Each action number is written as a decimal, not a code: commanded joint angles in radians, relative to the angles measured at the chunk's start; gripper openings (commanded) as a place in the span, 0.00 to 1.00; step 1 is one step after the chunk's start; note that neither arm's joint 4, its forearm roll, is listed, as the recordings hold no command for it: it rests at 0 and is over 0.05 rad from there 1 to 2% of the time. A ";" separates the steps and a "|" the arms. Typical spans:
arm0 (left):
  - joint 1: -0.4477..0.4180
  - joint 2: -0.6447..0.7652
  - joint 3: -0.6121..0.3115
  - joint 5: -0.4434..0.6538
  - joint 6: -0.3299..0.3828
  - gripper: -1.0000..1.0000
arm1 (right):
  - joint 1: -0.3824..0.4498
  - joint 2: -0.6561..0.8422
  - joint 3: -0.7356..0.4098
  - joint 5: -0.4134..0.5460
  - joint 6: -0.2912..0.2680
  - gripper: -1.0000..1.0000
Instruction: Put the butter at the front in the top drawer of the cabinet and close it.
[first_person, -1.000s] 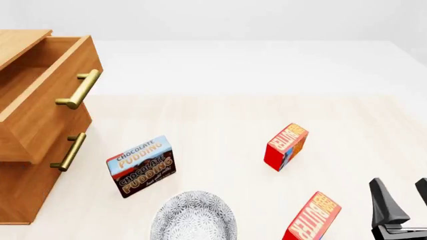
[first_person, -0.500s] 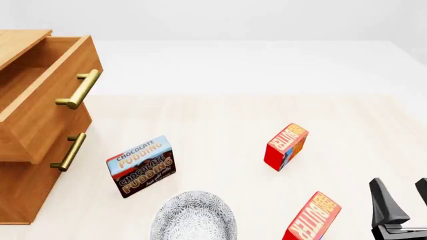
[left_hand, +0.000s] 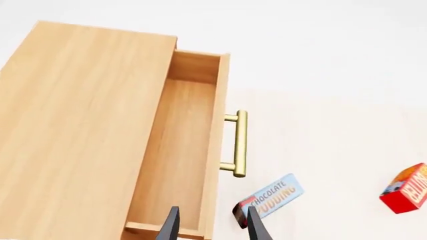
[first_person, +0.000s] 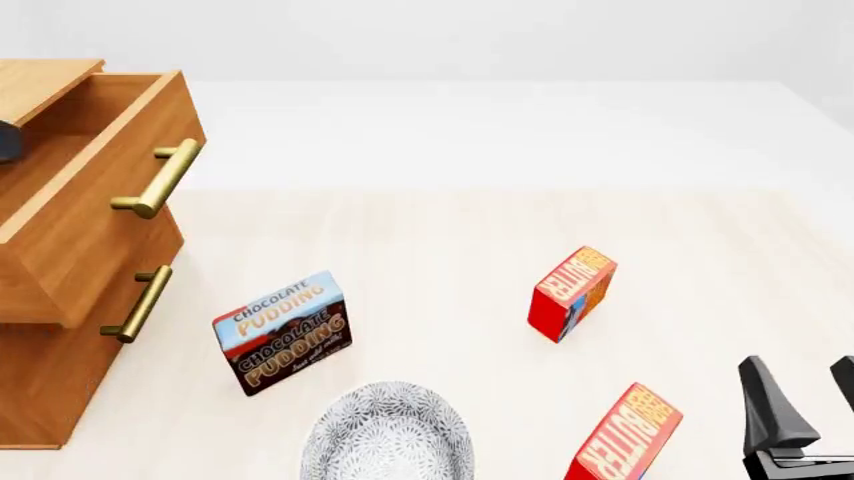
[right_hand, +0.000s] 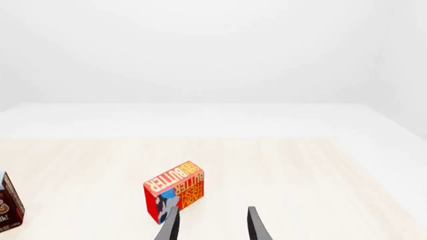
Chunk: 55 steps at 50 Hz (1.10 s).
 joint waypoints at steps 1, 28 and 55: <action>0.000 0.045 0.043 -0.051 -0.005 1.00 | 0.000 0.000 0.000 0.000 0.000 1.00; -0.014 0.166 0.048 -0.100 0.007 1.00 | 0.000 0.000 0.000 0.000 0.000 1.00; -0.026 0.231 0.097 -0.159 0.002 1.00 | 0.000 0.000 0.000 0.000 0.000 1.00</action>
